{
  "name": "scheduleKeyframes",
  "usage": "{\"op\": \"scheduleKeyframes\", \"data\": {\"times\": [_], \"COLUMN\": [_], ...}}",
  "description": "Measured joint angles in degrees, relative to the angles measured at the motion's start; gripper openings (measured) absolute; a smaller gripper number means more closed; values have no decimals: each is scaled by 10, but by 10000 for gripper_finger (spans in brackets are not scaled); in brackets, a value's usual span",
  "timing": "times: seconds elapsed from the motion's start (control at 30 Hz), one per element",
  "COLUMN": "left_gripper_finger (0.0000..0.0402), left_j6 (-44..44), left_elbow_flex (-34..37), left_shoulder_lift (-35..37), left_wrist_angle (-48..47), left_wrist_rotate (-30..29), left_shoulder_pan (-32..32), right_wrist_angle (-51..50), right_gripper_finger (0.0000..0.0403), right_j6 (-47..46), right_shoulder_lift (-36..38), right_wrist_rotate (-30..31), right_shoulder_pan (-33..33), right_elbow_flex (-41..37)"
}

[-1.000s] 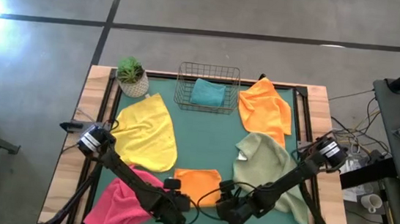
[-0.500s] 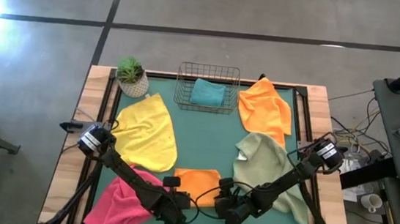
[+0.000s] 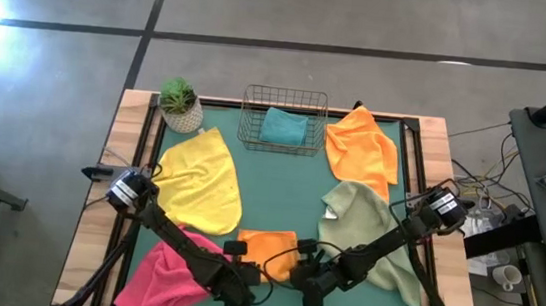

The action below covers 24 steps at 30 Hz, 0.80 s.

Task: Fold microfiber towels
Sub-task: Put the left orange microfiber cloth into the wire basket

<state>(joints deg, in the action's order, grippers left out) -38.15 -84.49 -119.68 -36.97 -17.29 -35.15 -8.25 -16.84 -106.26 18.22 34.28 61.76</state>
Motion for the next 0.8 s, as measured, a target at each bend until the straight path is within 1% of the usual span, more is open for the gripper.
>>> {"op": "scheduleKeyframes", "data": {"times": [0.17,0.33,0.5,0.67,0.73,0.8], "left_gripper_finger": [2,2,2,2,1,1], "left_j6": [3,44,72,106,124,143], "left_elbow_flex": [1,-2,-3,-3,-3,-3], "left_shoulder_lift": [13,42,82,134,154,174], "left_wrist_angle": [0,-14,-31,-31,-32,-34], "left_wrist_rotate": [33,81,89,98,99,112], "left_shoulder_pan": [8,25,42,66,77,90], "right_wrist_angle": [-13,-44,-101,-137,-150,-165], "right_gripper_finger": [13,12,11,11,11,11], "right_j6": [-28,-56,-67,-72,-72,-75], "right_shoulder_lift": [19,67,105,120,122,125], "right_wrist_rotate": [-15,-21,-17,-15,-1,14], "right_shoulder_pan": [0,0,-1,-10,-14,-19], "right_elbow_flex": [-2,1,20,51,60,70]}}
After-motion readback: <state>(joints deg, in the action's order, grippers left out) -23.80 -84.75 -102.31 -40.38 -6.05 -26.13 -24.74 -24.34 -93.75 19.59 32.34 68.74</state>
